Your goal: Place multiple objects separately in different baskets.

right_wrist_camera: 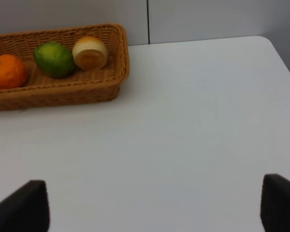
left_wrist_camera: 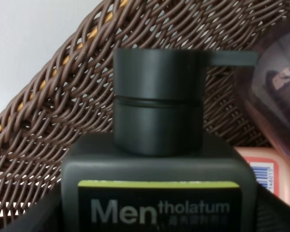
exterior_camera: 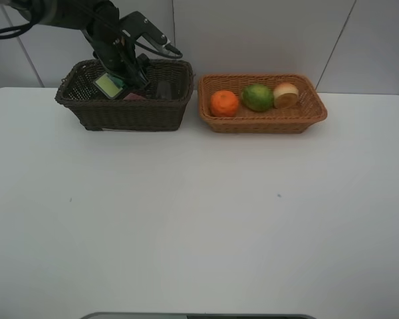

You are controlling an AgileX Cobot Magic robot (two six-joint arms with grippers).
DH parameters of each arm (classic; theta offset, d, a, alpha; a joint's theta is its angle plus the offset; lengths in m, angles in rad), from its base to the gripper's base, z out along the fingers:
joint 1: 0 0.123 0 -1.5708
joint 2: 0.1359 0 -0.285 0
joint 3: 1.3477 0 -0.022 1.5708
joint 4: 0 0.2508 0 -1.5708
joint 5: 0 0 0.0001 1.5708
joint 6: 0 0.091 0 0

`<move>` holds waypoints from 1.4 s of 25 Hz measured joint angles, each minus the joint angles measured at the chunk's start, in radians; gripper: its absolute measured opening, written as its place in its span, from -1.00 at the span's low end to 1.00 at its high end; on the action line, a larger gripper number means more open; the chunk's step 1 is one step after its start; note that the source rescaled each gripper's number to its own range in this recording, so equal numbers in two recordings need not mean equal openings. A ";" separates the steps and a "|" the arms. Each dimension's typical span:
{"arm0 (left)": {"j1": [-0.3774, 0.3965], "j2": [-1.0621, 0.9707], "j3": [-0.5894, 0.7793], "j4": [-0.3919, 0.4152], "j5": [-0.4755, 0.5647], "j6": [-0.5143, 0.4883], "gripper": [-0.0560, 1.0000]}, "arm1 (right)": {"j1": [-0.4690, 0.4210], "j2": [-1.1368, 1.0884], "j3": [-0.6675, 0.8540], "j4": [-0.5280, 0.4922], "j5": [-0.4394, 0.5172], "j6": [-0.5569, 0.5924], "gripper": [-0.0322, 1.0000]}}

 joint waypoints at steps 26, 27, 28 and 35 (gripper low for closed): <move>0.042 -0.179 -0.002 -0.293 0.152 -0.061 0.89 | 0.000 0.000 0.000 0.000 0.000 0.000 0.86; 0.052 -0.198 -0.002 -0.318 0.176 -0.062 0.89 | 0.000 0.000 0.000 0.000 0.000 0.000 0.86; 0.060 -0.222 -0.002 -0.337 0.209 -0.064 0.89 | 0.000 0.000 0.000 0.000 0.000 0.000 0.86; 0.096 -0.494 0.124 -0.340 0.296 -0.185 0.89 | 0.000 0.000 0.000 0.000 0.000 0.000 0.86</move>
